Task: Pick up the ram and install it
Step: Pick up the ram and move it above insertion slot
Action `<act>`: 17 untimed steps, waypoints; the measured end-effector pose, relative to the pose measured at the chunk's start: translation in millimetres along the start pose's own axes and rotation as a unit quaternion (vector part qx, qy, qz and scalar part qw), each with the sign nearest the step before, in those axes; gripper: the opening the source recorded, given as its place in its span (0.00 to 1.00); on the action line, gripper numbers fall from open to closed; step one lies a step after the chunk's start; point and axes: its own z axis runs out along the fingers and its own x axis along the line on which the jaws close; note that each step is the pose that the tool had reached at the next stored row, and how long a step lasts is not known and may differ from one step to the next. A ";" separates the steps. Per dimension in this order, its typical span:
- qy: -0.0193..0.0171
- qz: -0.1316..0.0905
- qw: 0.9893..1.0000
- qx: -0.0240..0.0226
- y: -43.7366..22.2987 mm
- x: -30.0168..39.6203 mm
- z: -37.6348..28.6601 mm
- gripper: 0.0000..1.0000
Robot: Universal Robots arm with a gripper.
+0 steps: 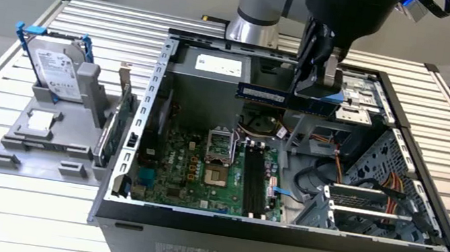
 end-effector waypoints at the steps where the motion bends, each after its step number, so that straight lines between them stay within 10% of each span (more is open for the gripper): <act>1: 0.000 0.008 1.000 0.000 0.0 0.0 0.0 0.00; 17: -0.001 0.061 0.998 0.002 0.1 -0.1 0.2 0.00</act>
